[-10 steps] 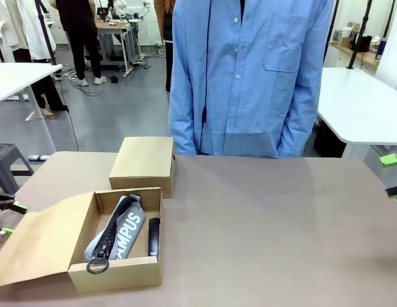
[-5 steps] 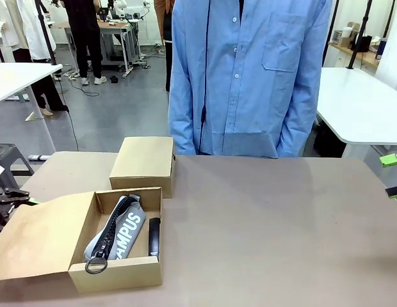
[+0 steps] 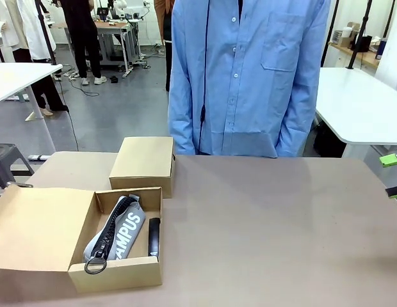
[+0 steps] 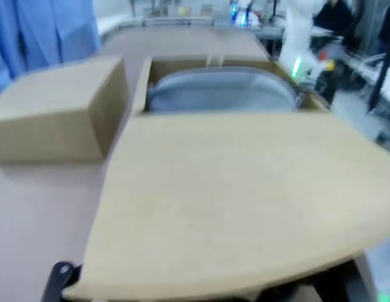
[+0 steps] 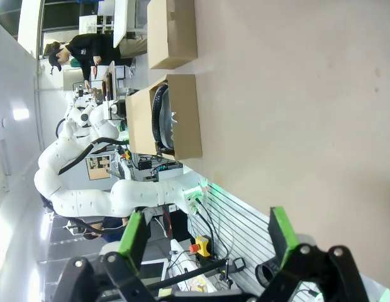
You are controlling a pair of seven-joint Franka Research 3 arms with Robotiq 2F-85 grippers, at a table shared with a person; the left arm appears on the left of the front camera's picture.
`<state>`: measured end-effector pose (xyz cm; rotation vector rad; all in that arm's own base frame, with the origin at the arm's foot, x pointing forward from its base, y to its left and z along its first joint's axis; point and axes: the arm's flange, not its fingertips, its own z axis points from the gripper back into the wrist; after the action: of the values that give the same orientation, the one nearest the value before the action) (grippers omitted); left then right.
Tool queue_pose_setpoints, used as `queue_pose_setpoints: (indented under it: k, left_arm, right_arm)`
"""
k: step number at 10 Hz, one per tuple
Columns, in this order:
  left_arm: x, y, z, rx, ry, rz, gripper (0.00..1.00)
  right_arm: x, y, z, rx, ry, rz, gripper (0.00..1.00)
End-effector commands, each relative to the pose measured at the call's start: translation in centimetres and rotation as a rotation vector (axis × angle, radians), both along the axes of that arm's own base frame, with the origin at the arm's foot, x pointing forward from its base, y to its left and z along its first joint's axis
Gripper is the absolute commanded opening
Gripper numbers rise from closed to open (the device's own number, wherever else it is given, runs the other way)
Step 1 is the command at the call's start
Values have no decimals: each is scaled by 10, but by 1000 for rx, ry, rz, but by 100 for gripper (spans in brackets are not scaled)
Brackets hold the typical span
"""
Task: Place items inside the box.
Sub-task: Close the lid of the Mailer Box closest to the robot.
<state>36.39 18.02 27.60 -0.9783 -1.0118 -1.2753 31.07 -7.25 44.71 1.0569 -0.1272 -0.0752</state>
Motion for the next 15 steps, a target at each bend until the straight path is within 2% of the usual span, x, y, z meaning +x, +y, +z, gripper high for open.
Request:
queue_pose_setpoints:
  k: [1,3,5,6,8,9,12,15]
  left_arm:
    - [-56,29,-35,-163,-108,-6,100]
    - [-74,18,0,-244,-116,-48,100]
    - [-88,-20,26,-257,-164,-168,100]
    - [-84,-45,27,-219,-181,-207,100]
    - [-71,-99,22,-194,-126,-290,100]
    - [-71,-116,24,-203,-127,-311,100]
    - [-85,-169,20,-160,-195,-239,100]
    - [-99,-216,-7,-71,-336,-102,100]
  right_arm:
    - [1,1,4,20,0,-7,100]
    - [1,1,4,20,0,-7,100]
    - [1,1,4,20,0,-7,100]
    - [1,1,4,20,0,-7,100]
    - [1,1,4,20,0,-7,100]
    - [1,1,4,20,0,-7,100]
    - [1,1,4,20,0,-7,100]
    - [1,1,4,20,0,-7,100]
